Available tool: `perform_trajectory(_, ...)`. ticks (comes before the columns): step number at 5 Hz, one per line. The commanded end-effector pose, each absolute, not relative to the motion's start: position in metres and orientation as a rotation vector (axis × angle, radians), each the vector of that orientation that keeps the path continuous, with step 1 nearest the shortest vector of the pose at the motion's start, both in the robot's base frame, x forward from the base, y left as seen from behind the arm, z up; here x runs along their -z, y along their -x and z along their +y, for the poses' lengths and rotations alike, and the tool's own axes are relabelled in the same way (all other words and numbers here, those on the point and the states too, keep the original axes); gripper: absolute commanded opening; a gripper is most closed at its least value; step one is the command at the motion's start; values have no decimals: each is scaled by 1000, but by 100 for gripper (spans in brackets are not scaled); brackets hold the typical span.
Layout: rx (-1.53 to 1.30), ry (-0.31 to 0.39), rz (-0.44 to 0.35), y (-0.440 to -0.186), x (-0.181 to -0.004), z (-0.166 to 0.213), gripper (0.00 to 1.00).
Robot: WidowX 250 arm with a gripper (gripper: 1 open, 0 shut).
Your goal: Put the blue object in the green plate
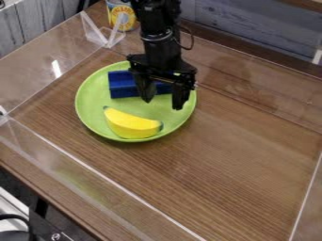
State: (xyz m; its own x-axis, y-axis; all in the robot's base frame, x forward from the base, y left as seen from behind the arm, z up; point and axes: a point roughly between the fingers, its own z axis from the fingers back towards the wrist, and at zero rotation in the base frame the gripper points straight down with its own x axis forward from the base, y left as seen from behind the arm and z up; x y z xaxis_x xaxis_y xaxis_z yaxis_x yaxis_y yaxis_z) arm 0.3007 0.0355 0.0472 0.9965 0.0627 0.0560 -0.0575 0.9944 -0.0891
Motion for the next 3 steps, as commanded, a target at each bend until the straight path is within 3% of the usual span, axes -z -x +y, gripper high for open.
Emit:
perform_trajectory(1,6,90,-103,-312,-60,30,100)
perform_trajectory(3,35,96,-107,-320,-86,24,100)
